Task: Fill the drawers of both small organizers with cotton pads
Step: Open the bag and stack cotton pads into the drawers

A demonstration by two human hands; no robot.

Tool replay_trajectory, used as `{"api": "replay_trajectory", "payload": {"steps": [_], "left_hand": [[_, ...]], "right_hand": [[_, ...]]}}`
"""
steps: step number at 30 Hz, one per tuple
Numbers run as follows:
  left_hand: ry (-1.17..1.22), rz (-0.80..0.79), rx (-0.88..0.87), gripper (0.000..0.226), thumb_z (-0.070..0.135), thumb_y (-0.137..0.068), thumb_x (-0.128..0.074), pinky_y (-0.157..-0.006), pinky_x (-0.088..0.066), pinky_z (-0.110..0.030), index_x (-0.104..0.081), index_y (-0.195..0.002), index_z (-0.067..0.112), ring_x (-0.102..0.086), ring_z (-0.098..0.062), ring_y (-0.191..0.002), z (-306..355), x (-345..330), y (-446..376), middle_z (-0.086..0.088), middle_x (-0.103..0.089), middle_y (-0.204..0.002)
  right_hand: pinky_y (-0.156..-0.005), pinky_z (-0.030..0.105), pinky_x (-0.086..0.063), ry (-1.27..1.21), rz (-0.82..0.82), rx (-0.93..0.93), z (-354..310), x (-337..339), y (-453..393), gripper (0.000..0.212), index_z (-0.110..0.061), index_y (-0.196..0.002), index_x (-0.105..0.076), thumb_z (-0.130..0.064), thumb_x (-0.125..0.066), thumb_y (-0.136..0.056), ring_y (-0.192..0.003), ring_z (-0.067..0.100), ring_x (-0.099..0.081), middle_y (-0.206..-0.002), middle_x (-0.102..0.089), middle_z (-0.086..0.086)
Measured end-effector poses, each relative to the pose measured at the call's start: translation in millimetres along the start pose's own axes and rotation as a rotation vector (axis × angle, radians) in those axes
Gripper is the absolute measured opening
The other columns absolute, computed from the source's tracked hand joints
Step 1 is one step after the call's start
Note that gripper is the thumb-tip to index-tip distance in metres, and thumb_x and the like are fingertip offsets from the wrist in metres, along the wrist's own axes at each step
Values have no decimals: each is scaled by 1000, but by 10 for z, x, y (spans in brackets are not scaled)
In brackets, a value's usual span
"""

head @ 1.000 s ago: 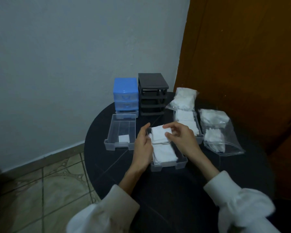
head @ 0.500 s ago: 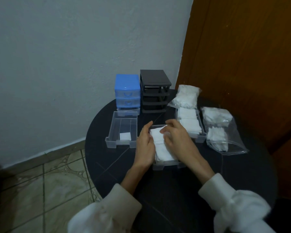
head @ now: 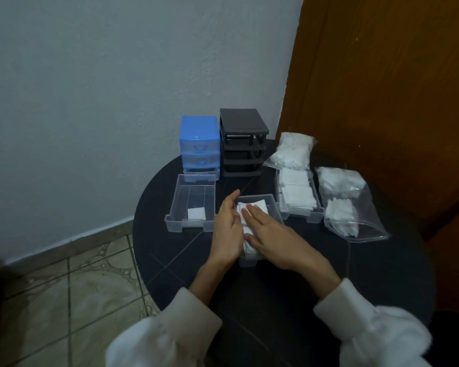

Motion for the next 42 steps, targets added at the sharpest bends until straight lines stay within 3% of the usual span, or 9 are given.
{"api": "replay_trajectory", "payload": {"steps": [5,11,16,20,23,28,36,39,42], "left_hand": [[-14,2,-12,44,2,-99,-29,-90,-24,6,-35,-140,16,-35,0,-122,7,-5,1,0,-39,-143],[30,51,-80,50,-7,-95,-30,-113,-27,-26,-45,-131,24,-33,-10,-136,118,38,31,1,-40,-144],[41,85,-171,60,-15,-88,-34,-115,-29,-35,-54,-110,38,-33,-6,-136,284,78,89,10,-44,-139],[11,91,-263,54,-12,-88,-38,-108,-33,-18,-59,-104,35,-40,8,-125,575,18,146,14,-50,-134],[-9,-13,-330,49,-13,-87,-39,-96,-31,-1,-60,-102,29,-40,16,-119,825,-267,204,14,-52,-129],[-85,-176,-429,41,-11,-85,-44,-91,-32,-2,-60,-111,16,-46,15,-107,968,-921,236,5,-58,-121],[-345,-327,-405,52,2,-90,-50,-114,-21,-22,-38,-139,16,-29,-11,-138,753,-1764,281,0,-35,-147],[-401,-295,-413,45,2,-94,-45,-113,-29,-31,-42,-137,14,-34,-13,-135,707,-1795,265,-4,-41,-144],[-401,-250,-429,37,7,-96,-44,-106,-38,-29,-49,-131,15,-45,-13,-125,717,-1744,253,-4,-51,-133]], "right_hand": [[-116,30,-6,40,-67,5,15,-60,-30,59,-13,-150,4,-32,-26,-103,-145,11,8,-158,11,1],[-115,29,-13,-123,71,16,-4,87,26,53,-16,-151,-13,-31,-29,-103,-144,8,-2,-159,-4,-2],[-107,20,-23,-228,301,18,101,394,252,43,-20,-143,-36,-27,-37,-101,-137,5,-27,-151,-32,-7],[-87,14,-36,-252,481,-59,427,575,547,28,-24,-122,-55,-17,-47,-96,-106,1,-49,-122,-57,-9],[-89,19,-42,-279,563,-156,743,625,804,24,-23,-112,-59,-13,-51,-93,-102,2,-52,-113,-59,-7],[-83,28,-51,-288,714,-314,1219,648,1230,19,-20,-100,-63,-7,-57,-89,-92,6,-58,-102,-62,-5],[-89,16,-40,-305,732,-447,1612,541,1461,33,-14,-115,-63,0,-57,-85,-103,10,-58,-115,-63,1],[-93,14,-36,-313,709,-460,1649,474,1422,40,-14,-122,-60,0,-58,-85,-111,10,-56,-123,-61,2],[-93,14,-36,-306,711,-467,1655,433,1381,39,-14,-124,-58,-5,-61,-86,-111,10,-56,-127,-60,3]]}}
Point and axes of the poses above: each hand's wrist, its own y-axis away from the middle knuckle, its own x-axis out of the back of the hand, z = x × y, the point moved 9 cm from there along -y, towards the middle knuckle
